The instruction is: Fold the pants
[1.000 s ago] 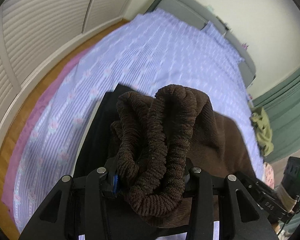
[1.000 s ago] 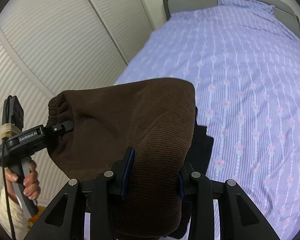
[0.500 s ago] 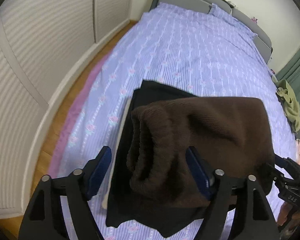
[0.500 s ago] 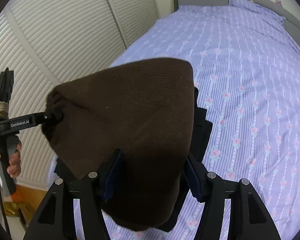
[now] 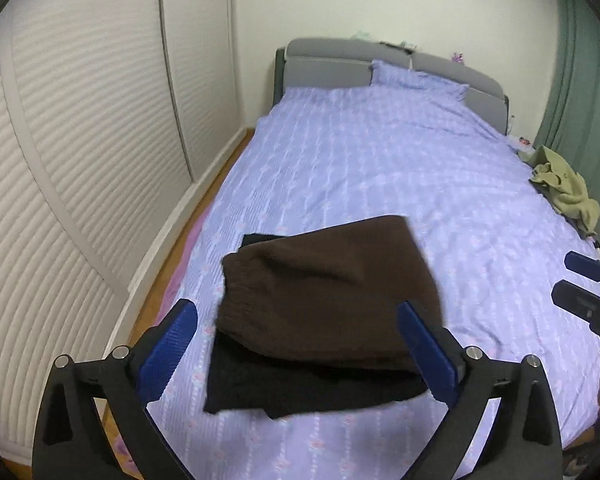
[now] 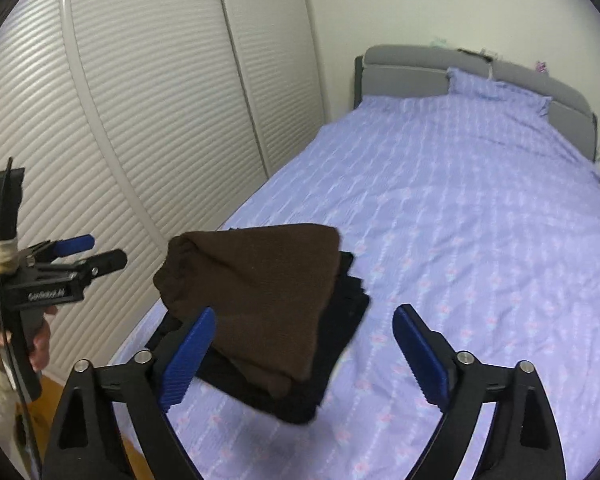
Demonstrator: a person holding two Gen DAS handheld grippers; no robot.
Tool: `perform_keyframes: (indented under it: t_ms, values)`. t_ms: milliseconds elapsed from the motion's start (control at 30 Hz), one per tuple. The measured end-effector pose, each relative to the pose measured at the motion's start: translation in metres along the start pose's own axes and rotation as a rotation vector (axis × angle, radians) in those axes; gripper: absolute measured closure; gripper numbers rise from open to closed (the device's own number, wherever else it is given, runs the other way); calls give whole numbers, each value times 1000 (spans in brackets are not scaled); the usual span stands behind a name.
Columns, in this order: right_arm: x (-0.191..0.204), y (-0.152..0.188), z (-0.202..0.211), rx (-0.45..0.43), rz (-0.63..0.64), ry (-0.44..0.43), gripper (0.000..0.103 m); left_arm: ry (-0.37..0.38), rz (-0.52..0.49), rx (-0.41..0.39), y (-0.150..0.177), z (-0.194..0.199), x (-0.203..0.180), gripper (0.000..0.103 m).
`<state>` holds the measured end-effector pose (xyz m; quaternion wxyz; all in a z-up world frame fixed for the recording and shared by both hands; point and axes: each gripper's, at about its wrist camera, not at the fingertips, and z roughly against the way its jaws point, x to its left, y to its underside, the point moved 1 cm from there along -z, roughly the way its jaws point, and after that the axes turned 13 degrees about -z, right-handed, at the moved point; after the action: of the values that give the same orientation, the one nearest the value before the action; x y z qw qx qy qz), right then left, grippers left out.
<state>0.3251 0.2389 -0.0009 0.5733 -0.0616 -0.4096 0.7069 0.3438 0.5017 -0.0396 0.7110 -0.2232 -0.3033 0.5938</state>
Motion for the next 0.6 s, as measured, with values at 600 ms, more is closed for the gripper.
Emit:
perform_keyframes:
  t_ms: [600]
  values:
    - [-107,107,231,-115,-147,232,11,103,-24,-124,45,166,-196,0]
